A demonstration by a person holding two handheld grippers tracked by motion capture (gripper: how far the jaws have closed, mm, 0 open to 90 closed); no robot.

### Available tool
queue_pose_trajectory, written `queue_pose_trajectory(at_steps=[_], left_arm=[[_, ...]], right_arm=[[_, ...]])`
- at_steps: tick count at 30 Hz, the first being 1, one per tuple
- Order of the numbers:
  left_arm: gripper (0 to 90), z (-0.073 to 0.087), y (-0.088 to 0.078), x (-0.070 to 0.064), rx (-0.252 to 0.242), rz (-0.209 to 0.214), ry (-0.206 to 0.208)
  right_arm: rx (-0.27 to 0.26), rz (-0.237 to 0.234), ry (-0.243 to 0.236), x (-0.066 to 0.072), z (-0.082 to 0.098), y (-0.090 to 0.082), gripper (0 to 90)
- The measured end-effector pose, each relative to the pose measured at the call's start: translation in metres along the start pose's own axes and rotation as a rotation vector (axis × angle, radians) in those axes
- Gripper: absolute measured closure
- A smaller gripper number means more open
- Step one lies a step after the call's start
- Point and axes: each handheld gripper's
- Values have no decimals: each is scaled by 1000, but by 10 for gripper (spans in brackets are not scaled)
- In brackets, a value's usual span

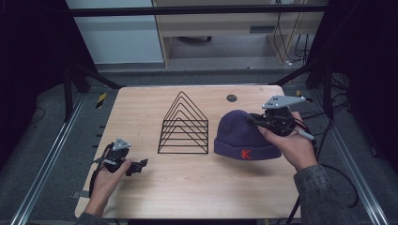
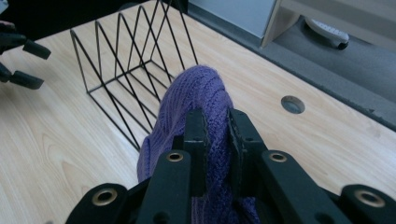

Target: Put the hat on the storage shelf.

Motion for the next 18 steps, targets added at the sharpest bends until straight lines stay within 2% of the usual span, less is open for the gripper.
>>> queue_pose_trajectory(at_steps=[4,5,6,7,8,9,10,11,12,13,14,18], left_arm=[[57,-13,-12,-6,-53,32,4],[59,-13,-12,-6,-53,32,4],[59,-22,-18,-9,-69,41,15],[59,-22,-18,-9,-69,41,15],[60,-33,-24,-12,-82,46,34],[61,-33,-24,-12,-82,46,34],[61,-44,-31,-15,-90,47,53],[62,-44,-31,-15,-90,47,53],[62,-56,-38,-17,-109,66,55],[62,-56,-38,-17,-109,66,55],[62,-63,-43,-19,-116,74,60],[62,-84,-52,-21,-133,94,81]], right_arm=[[-18,15,-2,-3,-10,-6,794],[-22,17,1,-4,-13,-8,794],[-27,23,6,-6,-16,-10,793],[-27,23,6,-6,-16,-10,793],[-39,28,8,-8,-20,-12,794],[-39,28,8,-8,-20,-12,794],[-47,37,11,-10,-27,-14,793],[-47,37,11,-10,-27,-14,793],[-54,43,9,-11,-32,-16,794],[-59,45,7,-11,-36,-17,794],[-59,45,7,-11,-36,-17,794],[-80,55,4,-12,-54,-19,793]])
Point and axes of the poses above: each handheld gripper's, and its own axes: y roughly forward along the jaws, z roughly out of its underside, x roughly to its left, and after that the axes turned 3 degrees about x, right-handed
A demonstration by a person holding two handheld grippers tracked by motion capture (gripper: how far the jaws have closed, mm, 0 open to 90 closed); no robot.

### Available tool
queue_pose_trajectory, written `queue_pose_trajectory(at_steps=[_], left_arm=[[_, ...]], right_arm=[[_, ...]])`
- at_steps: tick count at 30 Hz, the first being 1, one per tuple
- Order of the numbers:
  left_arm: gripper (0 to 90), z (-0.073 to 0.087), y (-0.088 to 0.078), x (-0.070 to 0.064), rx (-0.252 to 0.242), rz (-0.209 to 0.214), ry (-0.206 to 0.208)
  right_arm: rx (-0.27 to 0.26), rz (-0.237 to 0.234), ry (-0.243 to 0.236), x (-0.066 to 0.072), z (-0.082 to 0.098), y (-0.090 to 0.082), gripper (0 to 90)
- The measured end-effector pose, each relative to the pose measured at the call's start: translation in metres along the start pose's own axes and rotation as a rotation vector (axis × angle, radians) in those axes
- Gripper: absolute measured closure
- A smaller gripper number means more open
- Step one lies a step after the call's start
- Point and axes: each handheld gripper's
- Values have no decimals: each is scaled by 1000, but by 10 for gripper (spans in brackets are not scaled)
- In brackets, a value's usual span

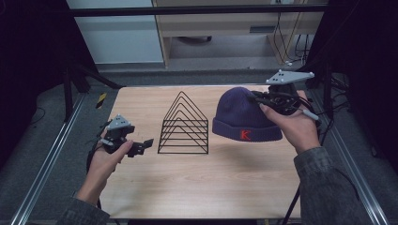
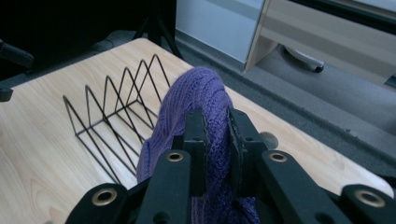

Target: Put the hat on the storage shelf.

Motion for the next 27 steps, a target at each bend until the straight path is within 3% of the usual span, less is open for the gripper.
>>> queue_pose_trajectory(at_steps=[2,8,20,24,27], left_arm=[[62,-15,-2,1,-5,21,6],[62,-34,-3,1,-2,31,21],[62,-53,-4,8,-18,38,10],[66,-59,-2,8,-26,58,-5],[67,-63,0,5,-22,61,8]], right_arm=[[-4,2,-7,0,-6,2,793],[-3,2,-2,-1,-21,14,792],[-18,7,-2,3,-46,27,792],[-20,20,0,2,-55,32,793],[-24,28,2,3,-61,34,793]])
Point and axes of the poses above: each handheld gripper's, and its own axes: y roughly forward along the jaws, z roughly out of its underside, x roughly to its left, and after that the axes turned 3 degrees about x, right-handed
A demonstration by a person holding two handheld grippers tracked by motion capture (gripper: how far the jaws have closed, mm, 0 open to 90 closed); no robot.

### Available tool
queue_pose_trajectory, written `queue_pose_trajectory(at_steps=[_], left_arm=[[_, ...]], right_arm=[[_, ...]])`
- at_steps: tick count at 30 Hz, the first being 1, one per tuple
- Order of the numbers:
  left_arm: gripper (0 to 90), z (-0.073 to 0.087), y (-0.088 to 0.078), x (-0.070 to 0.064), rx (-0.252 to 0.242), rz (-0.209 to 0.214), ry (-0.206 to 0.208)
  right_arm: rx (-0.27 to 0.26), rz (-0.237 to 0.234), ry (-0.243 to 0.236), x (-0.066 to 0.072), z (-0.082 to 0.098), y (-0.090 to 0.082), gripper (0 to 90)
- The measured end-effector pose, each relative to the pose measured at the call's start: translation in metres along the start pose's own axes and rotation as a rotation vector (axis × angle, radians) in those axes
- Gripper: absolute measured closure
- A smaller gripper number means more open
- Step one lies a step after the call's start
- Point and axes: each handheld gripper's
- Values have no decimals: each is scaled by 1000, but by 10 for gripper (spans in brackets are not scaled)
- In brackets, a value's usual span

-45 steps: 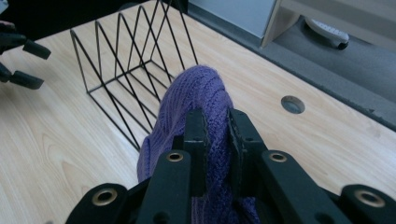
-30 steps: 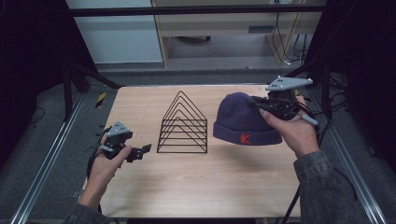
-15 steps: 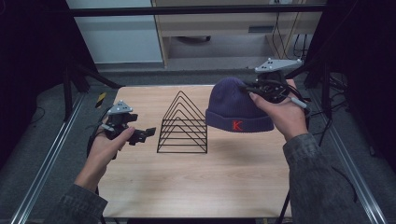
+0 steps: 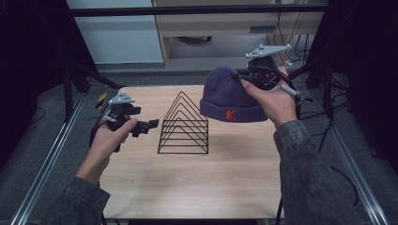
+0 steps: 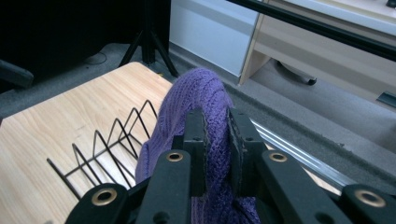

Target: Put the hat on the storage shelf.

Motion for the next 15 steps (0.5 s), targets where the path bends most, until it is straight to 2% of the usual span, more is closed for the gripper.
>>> queue_pose_trajectory(at_steps=[9,15], left_arm=[[69,-16,3,-7,-2,15,27],[76,-27,2,-7,-22,18,19]], right_arm=[[-17,0,-12,8,-18,5,792],[-28,-5,-29,15,-32,11,792]])
Point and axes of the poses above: each handheld gripper's, and its own axes: y roughly forward along the jaws, z roughly out of its underside, x roughly to its left, and after that the axes turned 3 degrees about x, right-handed
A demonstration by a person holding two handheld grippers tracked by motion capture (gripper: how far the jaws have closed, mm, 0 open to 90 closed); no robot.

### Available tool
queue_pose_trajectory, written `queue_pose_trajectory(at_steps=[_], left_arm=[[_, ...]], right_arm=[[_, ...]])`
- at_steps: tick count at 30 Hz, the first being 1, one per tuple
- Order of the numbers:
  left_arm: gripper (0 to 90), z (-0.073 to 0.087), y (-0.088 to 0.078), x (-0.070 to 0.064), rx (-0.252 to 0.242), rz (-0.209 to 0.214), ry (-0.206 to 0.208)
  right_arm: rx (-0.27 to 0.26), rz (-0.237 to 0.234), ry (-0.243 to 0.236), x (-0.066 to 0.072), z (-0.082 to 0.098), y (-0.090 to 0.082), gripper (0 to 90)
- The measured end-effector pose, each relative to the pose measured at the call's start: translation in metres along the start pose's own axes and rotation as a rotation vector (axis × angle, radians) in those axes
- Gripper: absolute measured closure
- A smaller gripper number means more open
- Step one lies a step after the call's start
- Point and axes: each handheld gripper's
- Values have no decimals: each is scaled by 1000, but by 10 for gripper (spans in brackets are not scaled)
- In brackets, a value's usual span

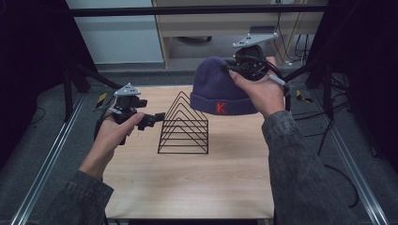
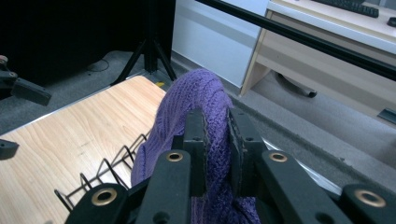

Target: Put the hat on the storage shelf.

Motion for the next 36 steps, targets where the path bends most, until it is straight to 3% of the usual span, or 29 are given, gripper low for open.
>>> queue_pose_trajectory(at_steps=[10,14,21,36], left_arm=[[90,-9,0,5,-27,7,-3],[92,-11,-1,12,-44,9,-25],[91,-15,0,13,-48,15,-5],[64,-17,8,15,-53,38,8]], right_arm=[[-3,-10,-22,10,-22,13,792],[-13,-21,-33,17,-33,19,792],[-41,-39,-38,28,-48,21,792],[-66,-105,-49,52,-60,22,790]])
Point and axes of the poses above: each handheld gripper's, and its own axes: y roughly forward along the jaws, z roughly out of its underside, x roughly to its left, and after that the axes turned 3 degrees about x, right-handed
